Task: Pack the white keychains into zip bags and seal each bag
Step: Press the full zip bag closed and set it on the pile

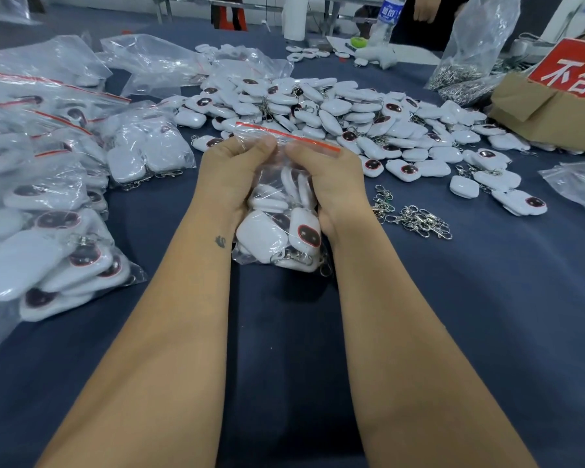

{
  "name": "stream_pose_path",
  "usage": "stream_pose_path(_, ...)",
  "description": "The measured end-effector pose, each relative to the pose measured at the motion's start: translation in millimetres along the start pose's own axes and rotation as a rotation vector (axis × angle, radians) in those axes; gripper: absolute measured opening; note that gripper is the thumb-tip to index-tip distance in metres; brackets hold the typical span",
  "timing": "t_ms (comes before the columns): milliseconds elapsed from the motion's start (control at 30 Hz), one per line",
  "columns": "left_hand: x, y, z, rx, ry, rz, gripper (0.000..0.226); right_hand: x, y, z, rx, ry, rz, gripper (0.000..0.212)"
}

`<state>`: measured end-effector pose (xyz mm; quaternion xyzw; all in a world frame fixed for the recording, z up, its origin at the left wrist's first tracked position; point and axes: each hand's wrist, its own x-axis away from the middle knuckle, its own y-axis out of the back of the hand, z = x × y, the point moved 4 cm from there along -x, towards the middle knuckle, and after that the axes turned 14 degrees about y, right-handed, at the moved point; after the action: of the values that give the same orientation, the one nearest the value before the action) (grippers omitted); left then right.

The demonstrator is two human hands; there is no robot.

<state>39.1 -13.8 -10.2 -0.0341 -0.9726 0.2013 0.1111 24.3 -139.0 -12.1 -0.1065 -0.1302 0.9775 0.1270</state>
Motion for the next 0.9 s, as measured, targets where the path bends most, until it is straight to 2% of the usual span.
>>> stream_pose_path(300, 6.5, -4.4, -0.2, -0.021, 0.021, 0.057, 0.003, -2.4, 0.5, -3.6, -0.038, 0.038, 0.023, 0.038)
stream_pose_path(500, 7.8, -5.6, -1.4, -0.083, -0.021, 0.004, 0.004, -4.1, 2.1, -2.7, -0.031, 0.054, 0.017, 0.024)
stream_pose_path(600, 6.4, -6.2, -1.4, -0.151, -0.044, -0.021, 0.011, -4.3, 2.9, -3.8, 0.021, 0.064, -0.007, 0.029)
stream_pose_path(767, 3.0, -0.8, -0.8, 0.031, 0.000, -0.053, 0.014, -4.3, 1.4, -2.2, 0.034, 0.080, 0.027, 0.039)
stream_pose_path(900, 0.3, 1.5, -0.7, -0.011, -0.029, -0.045, 0.017, -4.0, 2.4, 2.0, -0.088, 0.073, -0.018, 0.021)
